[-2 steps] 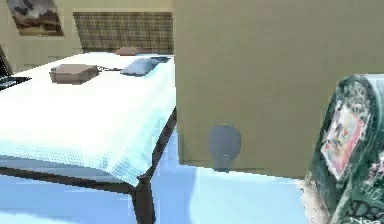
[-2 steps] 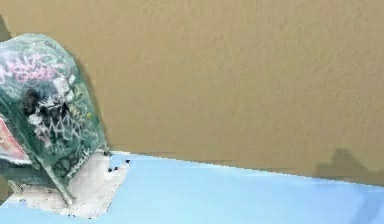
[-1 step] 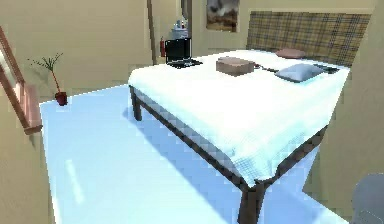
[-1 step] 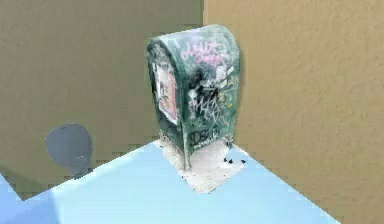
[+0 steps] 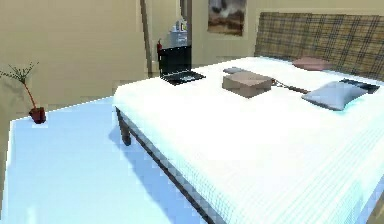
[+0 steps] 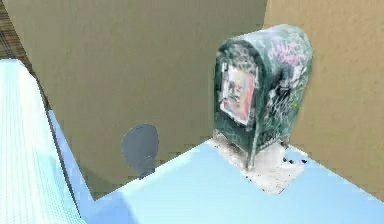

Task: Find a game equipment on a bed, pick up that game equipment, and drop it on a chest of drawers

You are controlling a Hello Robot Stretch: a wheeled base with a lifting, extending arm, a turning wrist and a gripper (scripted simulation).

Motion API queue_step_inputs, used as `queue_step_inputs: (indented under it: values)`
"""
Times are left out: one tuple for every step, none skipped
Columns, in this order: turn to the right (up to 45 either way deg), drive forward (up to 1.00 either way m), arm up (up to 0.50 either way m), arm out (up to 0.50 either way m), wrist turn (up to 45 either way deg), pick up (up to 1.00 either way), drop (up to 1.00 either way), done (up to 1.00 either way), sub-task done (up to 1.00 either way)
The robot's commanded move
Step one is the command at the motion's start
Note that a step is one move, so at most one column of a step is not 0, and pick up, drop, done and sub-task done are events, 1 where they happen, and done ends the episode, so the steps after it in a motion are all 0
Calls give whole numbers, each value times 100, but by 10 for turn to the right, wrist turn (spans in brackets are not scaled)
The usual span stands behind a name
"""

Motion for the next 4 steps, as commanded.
queue_step_inputs:
  values:
    - [-360, 0, 0, 0, 0, 0, 0, 0, 0]
    - [0, 100, 0, 0, 0, 0, 0, 0, 0]
    - [0, 100, 0, 0, 0, 0, 0, 0, 0]
    - [-210, 0, 0, 0, 0, 0, 0, 0, 0]
